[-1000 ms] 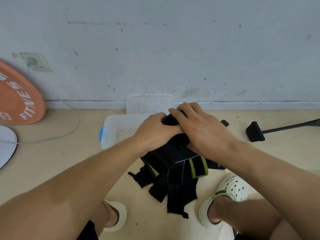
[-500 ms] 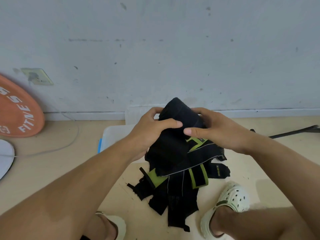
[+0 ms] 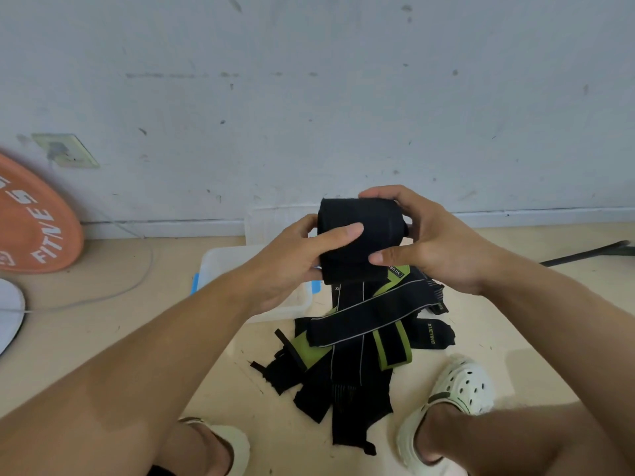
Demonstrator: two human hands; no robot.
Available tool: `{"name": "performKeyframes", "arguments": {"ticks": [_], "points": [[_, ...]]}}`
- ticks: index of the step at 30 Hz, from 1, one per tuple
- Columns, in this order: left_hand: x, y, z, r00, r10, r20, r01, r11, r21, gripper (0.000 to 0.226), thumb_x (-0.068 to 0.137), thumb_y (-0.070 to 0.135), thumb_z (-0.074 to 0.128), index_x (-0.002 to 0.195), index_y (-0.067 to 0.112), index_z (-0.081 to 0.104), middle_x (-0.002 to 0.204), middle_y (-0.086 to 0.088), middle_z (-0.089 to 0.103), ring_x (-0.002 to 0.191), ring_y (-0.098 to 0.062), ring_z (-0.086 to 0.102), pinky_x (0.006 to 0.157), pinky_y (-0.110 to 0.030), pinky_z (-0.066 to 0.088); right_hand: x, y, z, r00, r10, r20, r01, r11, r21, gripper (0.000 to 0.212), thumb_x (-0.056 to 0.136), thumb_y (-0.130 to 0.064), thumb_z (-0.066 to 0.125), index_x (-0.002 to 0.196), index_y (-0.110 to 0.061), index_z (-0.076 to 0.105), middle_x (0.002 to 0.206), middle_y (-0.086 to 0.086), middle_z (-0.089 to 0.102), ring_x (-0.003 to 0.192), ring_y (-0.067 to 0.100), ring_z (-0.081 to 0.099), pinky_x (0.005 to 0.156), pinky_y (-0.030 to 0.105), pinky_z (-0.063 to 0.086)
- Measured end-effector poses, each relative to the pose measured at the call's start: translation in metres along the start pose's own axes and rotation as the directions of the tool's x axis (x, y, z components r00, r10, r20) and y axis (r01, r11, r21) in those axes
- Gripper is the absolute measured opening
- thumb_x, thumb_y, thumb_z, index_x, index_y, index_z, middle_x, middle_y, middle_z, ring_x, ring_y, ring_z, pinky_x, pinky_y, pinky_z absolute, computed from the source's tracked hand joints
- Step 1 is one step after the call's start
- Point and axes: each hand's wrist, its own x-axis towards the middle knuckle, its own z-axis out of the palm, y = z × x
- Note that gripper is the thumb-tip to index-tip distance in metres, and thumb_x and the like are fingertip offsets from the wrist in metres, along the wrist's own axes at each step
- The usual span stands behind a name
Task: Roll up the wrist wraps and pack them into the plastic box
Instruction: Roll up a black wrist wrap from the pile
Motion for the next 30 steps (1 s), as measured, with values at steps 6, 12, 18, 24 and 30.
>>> {"name": "performKeyframes", "arguments": {"ticks": [6,12,18,24,30], "points": [[0.001,0.001,-0.004,1.000,0.027,-0.015,-0.027,0.999,-0.031,0.071,0.072,0.031,0.082,0.137,0.021,0.055,0.123,-0.006,0.075,0.111,-0.025,0.074,0.098,-0.043,0.059,0.002,0.002,0.001,0.999,0.033,-0.017,-0.032,0.999,0.034,0.076,0.072,0.007,0.085,0.133,-0.030,0.059,0.129,-0.006,0.066,0.112,0.020,0.068,0.089,0.031,0.060],[0.001,-0.002,-0.008,0.998,0.055,0.016,-0.054,0.998,-0.042,0.060,0.084,-0.003,0.078,0.134,0.021,0.055,0.129,-0.010,0.064,0.115,-0.026,0.070,0.094,-0.040,0.061,0.003,-0.001,0.001,0.977,0.184,0.110,-0.211,0.915,0.343,0.056,0.077,-0.027,0.077,0.131,-0.020,0.064,0.127,0.006,0.066,0.108,0.020,0.072,0.081,0.030,0.060],[0.001,-0.002,-0.007,0.997,0.075,0.026,-0.072,0.994,-0.086,0.066,0.083,-0.016,0.072,0.134,0.023,0.055,0.128,-0.006,0.058,0.112,-0.024,0.068,0.084,-0.032,0.061,0.002,-0.003,0.006,0.982,0.181,0.049,-0.186,0.909,0.374,0.054,0.074,-0.021,0.079,0.126,-0.018,0.067,0.114,0.006,0.068,0.096,0.018,0.073,0.076,0.029,0.059],[0.001,0.003,-0.005,0.999,-0.015,0.038,0.023,0.978,-0.208,0.065,0.077,0.031,0.080,0.137,0.017,0.059,0.125,-0.004,0.070,0.114,-0.028,0.072,0.098,-0.044,0.059,0.002,-0.003,0.009,0.992,0.111,-0.056,-0.089,0.949,0.303,0.061,0.063,-0.017,0.085,0.121,-0.021,0.069,0.111,0.007,0.066,0.093,0.025,0.071,0.091,0.036,0.061],[0.001,0.004,-0.006,1.000,-0.012,-0.003,0.010,0.970,-0.241,0.066,0.074,0.027,0.081,0.135,0.014,0.059,0.124,-0.006,0.070,0.109,-0.027,0.072,0.088,-0.041,0.061,0.002,-0.005,0.012,0.991,0.115,-0.065,-0.088,0.942,0.323,0.060,0.067,-0.018,0.083,0.125,-0.023,0.069,0.107,0.000,0.069,0.095,0.019,0.072,0.084,0.028,0.060]]}}
